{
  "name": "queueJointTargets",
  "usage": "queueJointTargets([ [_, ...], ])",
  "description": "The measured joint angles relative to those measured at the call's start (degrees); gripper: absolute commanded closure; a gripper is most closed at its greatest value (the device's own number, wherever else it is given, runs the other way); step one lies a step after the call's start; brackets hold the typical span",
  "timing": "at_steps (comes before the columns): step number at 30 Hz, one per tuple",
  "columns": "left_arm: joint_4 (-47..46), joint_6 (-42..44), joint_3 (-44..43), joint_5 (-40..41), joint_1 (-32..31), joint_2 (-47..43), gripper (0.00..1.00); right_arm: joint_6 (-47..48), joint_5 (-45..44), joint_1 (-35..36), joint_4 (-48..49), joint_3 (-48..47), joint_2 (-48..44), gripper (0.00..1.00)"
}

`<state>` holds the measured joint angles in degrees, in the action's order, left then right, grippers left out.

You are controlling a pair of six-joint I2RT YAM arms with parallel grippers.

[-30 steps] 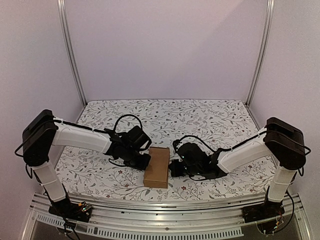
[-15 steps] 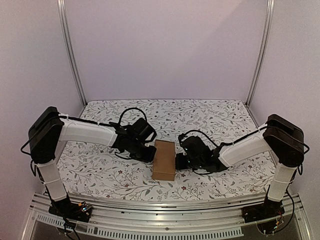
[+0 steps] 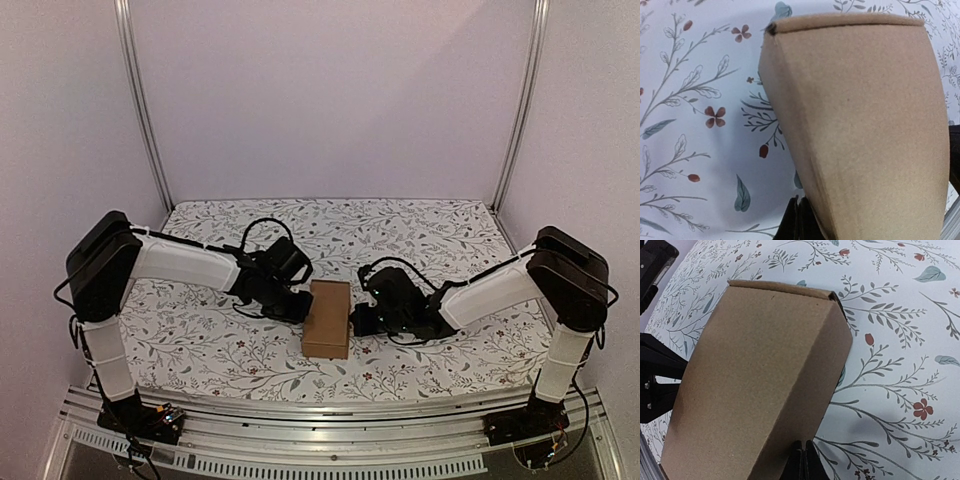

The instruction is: Fold the paper box

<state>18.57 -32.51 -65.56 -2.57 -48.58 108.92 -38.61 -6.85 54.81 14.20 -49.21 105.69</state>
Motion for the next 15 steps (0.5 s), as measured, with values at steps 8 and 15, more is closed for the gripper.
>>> queueJointTargets([
  [8, -0.98, -0.13, 3.82, 0.55, 1.73, -2.58, 0.94, 1.14, -0.63, -0.22, -1.4, 0.79, -3.76, 0.88],
  [15, 0.92, -0.44, 5.97, 2.56, 1.75, -9.64, 0.68, 5.07, -5.49, -0.87, -7.8, 1.68, -12.48, 0.76],
])
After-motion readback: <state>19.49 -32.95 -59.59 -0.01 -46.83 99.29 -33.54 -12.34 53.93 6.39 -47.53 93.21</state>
